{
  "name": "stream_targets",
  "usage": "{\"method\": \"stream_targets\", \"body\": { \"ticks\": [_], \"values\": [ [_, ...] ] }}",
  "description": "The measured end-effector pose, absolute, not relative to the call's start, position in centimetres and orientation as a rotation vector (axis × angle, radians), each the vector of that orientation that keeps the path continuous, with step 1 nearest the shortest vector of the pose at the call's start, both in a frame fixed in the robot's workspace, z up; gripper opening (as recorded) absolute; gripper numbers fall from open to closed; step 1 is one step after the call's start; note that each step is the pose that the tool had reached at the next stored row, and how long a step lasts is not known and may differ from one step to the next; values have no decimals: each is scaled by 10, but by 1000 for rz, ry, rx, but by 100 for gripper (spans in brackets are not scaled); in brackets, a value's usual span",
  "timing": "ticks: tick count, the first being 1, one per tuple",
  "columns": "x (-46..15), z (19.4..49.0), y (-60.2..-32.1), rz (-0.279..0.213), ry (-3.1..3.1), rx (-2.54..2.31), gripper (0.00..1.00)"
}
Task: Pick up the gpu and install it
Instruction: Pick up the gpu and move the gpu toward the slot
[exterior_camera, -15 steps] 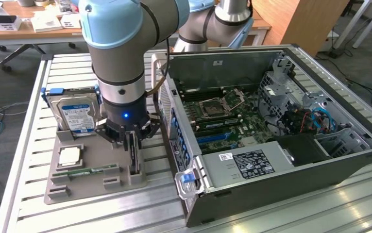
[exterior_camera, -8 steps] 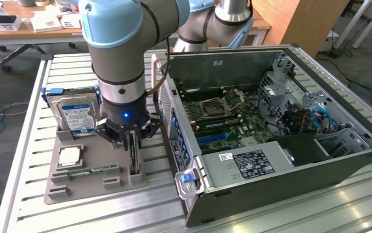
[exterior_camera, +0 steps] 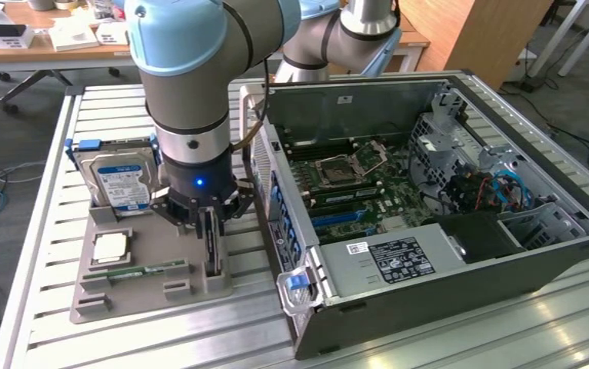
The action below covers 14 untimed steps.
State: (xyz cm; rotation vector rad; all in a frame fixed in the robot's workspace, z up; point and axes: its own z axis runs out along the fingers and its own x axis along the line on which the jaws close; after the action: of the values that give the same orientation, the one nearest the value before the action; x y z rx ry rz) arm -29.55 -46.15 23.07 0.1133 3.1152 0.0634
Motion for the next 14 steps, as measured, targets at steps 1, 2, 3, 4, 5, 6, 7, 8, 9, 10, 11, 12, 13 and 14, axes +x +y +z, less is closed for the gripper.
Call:
{"method": "stream_targets", "body": {
  "ticks": [1,2,3,4,5,6,7,8,9,10,11,12,13,14],
  "values": [
    [-295,231,-461,64,3115,113,38],
    [-295,231,-461,64,3115,113,38],
    [-295,231,-461,64,3115,113,38],
    [-295,231,-461,64,3115,113,38],
    [-295,231,-461,64,3115,113,38],
    [-295,231,-461,64,3115,113,38],
    [-295,231,-461,64,3115,113,38],
    [-295,231,-461,64,3115,113,38],
    [-295,231,-461,63,3115,113,38],
    [-295,231,-461,64,3115,113,38],
    [-295,231,-461,63,3115,113,38],
    [-295,231,-461,63,3115,113,36],
    [-295,231,-462,63,3115,113,30],
    [-295,231,-461,63,3115,113,26]
  ]
}}
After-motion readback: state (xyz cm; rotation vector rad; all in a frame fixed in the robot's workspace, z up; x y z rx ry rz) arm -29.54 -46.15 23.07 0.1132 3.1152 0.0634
